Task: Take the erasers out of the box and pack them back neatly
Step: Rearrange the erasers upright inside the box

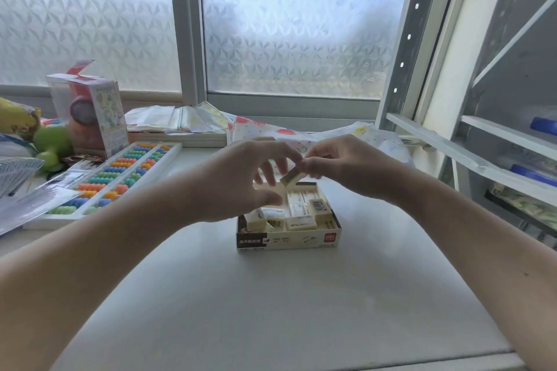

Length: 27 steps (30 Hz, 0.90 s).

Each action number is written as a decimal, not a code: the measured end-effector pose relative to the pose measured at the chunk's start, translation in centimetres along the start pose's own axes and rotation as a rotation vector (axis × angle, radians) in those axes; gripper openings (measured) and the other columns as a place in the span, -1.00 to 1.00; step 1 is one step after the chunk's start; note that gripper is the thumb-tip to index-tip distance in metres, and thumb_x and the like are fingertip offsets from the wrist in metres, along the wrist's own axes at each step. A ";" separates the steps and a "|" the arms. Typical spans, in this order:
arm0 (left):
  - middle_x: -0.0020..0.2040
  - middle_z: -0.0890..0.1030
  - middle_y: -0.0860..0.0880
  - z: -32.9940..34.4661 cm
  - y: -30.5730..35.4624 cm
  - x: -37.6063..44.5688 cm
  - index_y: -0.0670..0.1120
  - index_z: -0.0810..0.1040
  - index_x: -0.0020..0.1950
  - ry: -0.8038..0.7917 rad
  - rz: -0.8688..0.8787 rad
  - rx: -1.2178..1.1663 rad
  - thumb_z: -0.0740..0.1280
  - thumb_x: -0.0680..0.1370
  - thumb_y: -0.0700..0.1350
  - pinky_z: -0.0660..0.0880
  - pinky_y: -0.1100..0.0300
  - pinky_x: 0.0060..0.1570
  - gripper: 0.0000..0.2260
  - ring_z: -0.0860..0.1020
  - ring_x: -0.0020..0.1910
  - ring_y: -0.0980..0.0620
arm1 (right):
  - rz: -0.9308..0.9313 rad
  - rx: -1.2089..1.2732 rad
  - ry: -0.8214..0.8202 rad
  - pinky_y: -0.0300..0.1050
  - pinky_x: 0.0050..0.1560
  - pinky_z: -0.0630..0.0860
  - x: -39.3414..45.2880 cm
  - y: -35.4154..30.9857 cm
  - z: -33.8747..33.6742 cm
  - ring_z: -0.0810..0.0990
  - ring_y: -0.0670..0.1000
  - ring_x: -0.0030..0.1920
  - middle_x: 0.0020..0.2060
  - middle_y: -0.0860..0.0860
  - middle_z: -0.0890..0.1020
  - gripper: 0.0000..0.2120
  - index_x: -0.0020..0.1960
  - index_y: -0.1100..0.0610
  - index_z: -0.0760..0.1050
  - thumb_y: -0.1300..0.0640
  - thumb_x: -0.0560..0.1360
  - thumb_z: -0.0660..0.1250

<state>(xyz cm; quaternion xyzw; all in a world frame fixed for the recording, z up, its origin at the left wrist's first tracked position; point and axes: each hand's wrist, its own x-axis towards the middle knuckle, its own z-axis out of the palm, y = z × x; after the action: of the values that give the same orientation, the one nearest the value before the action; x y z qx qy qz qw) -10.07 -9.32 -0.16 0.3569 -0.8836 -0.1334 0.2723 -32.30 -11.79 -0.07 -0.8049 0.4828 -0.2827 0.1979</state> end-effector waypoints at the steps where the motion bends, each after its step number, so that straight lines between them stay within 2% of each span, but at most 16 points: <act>1: 0.00 0.61 0.06 0.1 0.1 0.1 0.01 0.58 0.27 0.017 0.002 -0.008 0.55 0.43 -0.22 0.56 0.30 -0.03 -0.57 0.63 -0.11 0.14 | 0.008 0.017 -0.017 -0.33 -0.20 0.41 0.0 0.0 0.1 0.54 -0.20 -0.26 -0.29 -0.08 0.63 -0.71 -0.17 0.09 0.68 -0.05 0.61 0.36; 3: -0.02 0.63 0.05 0.1 0.2 0.1 0.00 0.59 0.23 0.065 -0.021 -0.050 0.56 0.43 -0.21 0.56 0.39 -0.08 -0.59 0.64 -0.14 0.13 | 0.006 0.059 -0.029 -0.43 -0.22 0.41 0.0 -0.3 0.3 0.52 -0.27 -0.33 -0.37 -0.16 0.61 -0.66 -0.26 0.03 0.64 -0.09 0.62 0.32; 4: -0.04 0.64 0.04 0.0 0.2 0.1 -0.01 0.59 0.21 0.080 -0.042 -0.075 0.57 0.42 -0.20 0.55 0.42 -0.09 -0.61 0.64 -0.14 0.14 | 0.002 0.061 -0.028 -0.39 -0.18 0.44 0.0 -0.4 0.4 0.53 -0.25 -0.31 -0.36 -0.14 0.61 -0.62 -0.24 0.07 0.65 -0.15 0.59 0.31; 6: -0.06 0.65 0.02 0.0 0.0 0.1 -0.04 0.60 0.16 0.080 -0.072 -0.114 0.58 0.40 -0.19 0.58 0.37 -0.07 -0.64 0.65 -0.15 0.12 | -0.026 0.047 -0.033 -0.14 -0.08 0.46 0.0 -0.4 0.5 0.53 -0.09 -0.23 -0.30 0.02 0.59 -0.42 -0.13 0.26 0.66 -0.30 0.50 0.28; 8: -0.07 0.66 0.00 0.1 -0.1 0.1 -0.07 0.61 0.13 0.065 -0.084 -0.132 0.59 0.39 -0.18 0.61 0.26 -0.04 -0.65 0.66 -0.14 0.08 | -0.042 0.054 -0.041 -0.03 -0.07 0.42 -0.1 -0.4 0.7 0.50 0.03 -0.20 -0.26 0.21 0.58 -0.32 -0.08 0.32 0.64 -0.34 0.45 0.27; 9: -0.08 0.66 0.01 0.2 -0.1 0.1 -0.07 0.62 0.12 0.062 -0.085 -0.135 0.59 0.39 -0.17 0.61 0.22 -0.05 -0.66 0.66 -0.14 0.06 | -0.047 0.060 -0.044 -0.04 -0.08 0.43 -0.1 -0.4 0.7 0.51 0.02 -0.21 -0.25 0.25 0.60 -0.35 -0.10 0.30 0.64 -0.34 0.46 0.27; 11: -0.09 0.66 0.04 0.2 -0.2 0.2 -0.03 0.63 0.09 0.073 -0.074 -0.111 0.58 0.40 -0.11 0.60 0.24 -0.08 -0.70 0.65 -0.14 0.10 | -0.042 0.074 -0.035 -0.17 -0.11 0.46 -0.1 -0.4 0.7 0.53 -0.09 -0.25 -0.33 0.06 0.62 -0.44 -0.18 0.19 0.66 -0.32 0.49 0.26; 12: -0.08 0.66 0.05 0.2 -0.4 0.2 -0.01 0.64 0.08 0.082 -0.066 -0.069 0.57 0.41 -0.07 0.58 0.31 -0.10 -0.72 0.63 -0.13 0.14 | -0.043 0.082 -0.021 -0.24 -0.14 0.47 0.0 -0.3 0.7 0.53 -0.14 -0.28 -0.38 -0.08 0.60 -0.47 -0.22 0.13 0.66 -0.31 0.50 0.24; 13: -0.07 0.65 0.08 0.2 -0.5 0.1 0.01 0.64 0.08 0.089 -0.063 0.001 0.55 0.43 -0.03 0.53 0.40 -0.12 -0.75 0.61 -0.11 0.20 | -0.046 0.092 -0.008 -0.28 -0.14 0.48 0.0 -0.3 0.6 0.53 -0.17 -0.30 -0.40 -0.12 0.60 -0.48 -0.23 0.09 0.67 -0.31 0.51 0.20; 15: -0.02 0.59 0.15 0.1 -0.8 0.0 0.08 0.65 0.07 0.072 -0.081 0.167 0.51 0.44 0.09 0.40 0.53 -0.15 -0.76 0.53 -0.07 0.29 | -0.037 0.102 0.020 -0.24 -0.10 0.47 0.2 -0.1 0.4 0.54 -0.16 -0.29 -0.36 -0.09 0.61 -0.45 -0.21 0.08 0.69 -0.31 0.51 0.14; 17: 0.02 0.54 0.20 0.1 -1.1 -0.1 0.12 0.69 0.04 0.020 -0.119 0.237 0.48 0.42 0.23 0.35 0.52 -0.16 -0.71 0.49 -0.02 0.33 | -0.031 0.085 0.024 -0.23 -0.09 0.48 0.1 0.1 0.2 0.55 -0.13 -0.26 -0.31 -0.03 0.62 -0.45 -0.17 0.07 0.70 -0.32 0.52 0.12; 19: 0.07 0.55 0.23 0.2 -1.2 -0.1 0.13 0.72 0.04 -0.016 -0.159 0.214 0.48 0.38 0.28 0.31 0.51 -0.14 -0.66 0.48 0.03 0.30 | -0.034 0.071 0.017 -0.34 -0.13 0.48 0.0 0.1 0.3 0.55 -0.18 -0.27 -0.29 -0.01 0.62 -0.47 -0.15 0.10 0.70 -0.27 0.57 0.15; 22: 0.09 0.59 0.23 0.3 -1.2 0.2 0.16 0.74 0.04 0.008 -0.186 0.182 0.51 0.36 0.25 0.31 0.50 -0.07 -0.68 0.51 0.09 0.24 | -0.030 0.038 0.013 -0.42 -0.15 0.46 0.0 0.2 0.4 0.55 -0.16 -0.25 -0.27 0.00 0.63 -0.52 -0.09 0.15 0.71 -0.17 0.64 0.19; 25: 0.05 0.60 0.21 0.3 -1.1 0.1 0.15 0.74 0.02 0.018 -0.182 0.202 0.52 0.37 0.24 0.40 0.28 -0.03 -0.70 0.53 0.05 0.19 | -0.022 0.014 0.005 -0.43 -0.15 0.46 0.0 0.2 0.3 0.55 -0.17 -0.24 -0.27 -0.03 0.63 -0.56 -0.08 0.14 0.71 -0.14 0.65 0.21; 27: 0.02 0.59 0.21 0.2 -1.1 0.0 0.13 0.75 -0.07 0.012 -0.178 0.221 0.51 0.39 0.22 0.41 0.28 -0.03 -0.78 0.53 0.05 0.20 | -0.018 0.004 -0.005 -0.40 -0.14 0.46 0.0 0.1 0.4 0.54 -0.22 -0.27 -0.29 -0.07 0.63 -0.59 -0.09 0.12 0.71 -0.12 0.66 0.23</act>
<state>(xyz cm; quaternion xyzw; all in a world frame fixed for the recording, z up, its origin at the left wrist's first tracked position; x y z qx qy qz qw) -9.57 -10.06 -0.74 0.4625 -0.8561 -0.0567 0.2236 -32.14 -11.77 -0.42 -0.8094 0.4746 -0.2832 0.1983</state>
